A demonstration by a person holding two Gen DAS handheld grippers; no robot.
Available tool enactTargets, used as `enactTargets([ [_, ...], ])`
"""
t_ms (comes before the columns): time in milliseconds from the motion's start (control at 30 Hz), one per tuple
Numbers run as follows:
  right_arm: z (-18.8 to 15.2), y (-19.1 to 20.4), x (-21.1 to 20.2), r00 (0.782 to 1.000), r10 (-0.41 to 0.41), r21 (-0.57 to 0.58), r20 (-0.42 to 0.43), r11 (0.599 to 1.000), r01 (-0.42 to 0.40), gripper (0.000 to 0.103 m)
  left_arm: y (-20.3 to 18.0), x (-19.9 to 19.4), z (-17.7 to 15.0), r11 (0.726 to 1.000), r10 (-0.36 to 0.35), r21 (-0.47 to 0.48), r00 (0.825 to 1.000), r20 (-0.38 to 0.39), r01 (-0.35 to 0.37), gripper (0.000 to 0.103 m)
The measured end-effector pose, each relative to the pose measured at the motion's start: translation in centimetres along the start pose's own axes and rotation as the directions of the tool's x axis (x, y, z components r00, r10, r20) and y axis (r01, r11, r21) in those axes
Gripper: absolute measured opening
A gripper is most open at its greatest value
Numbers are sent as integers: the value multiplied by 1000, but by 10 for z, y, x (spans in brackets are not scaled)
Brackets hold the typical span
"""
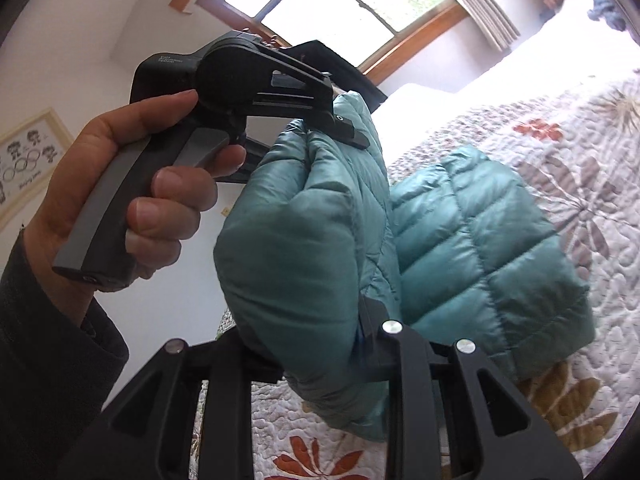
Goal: Fold large clothes
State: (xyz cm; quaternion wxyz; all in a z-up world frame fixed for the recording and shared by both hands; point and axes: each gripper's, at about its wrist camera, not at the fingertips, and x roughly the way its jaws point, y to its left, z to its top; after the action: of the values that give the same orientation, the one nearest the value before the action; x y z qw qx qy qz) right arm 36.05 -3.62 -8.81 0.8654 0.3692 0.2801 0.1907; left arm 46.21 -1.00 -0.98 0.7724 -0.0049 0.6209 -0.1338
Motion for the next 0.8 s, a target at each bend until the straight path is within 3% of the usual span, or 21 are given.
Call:
enactTargets([
  [300,-4,-45,-12,999,24,180,-34,984,-17,23,-28,49,-1,999,11,47,1000,-12,-10,33],
  [500,-9,-67,-23,999,43,276,-30,961,-33,23,-40,56,-8,994,-68,97,993,93,59,50],
  [600,-16,-81,-28,997,67,351,-33,935,-51,25,-43,53,-13,983,-151,130,970,188,128,60],
  [733,-21,-92,-32,993,96,396,-69,916,-60,28,-34,49,-26,957,-282,155,905,320,243,74],
  [800,-15,-90,-36,989,110,377,-101,924,-64,38,-32,56,-29,949,-311,150,899,308,277,75],
])
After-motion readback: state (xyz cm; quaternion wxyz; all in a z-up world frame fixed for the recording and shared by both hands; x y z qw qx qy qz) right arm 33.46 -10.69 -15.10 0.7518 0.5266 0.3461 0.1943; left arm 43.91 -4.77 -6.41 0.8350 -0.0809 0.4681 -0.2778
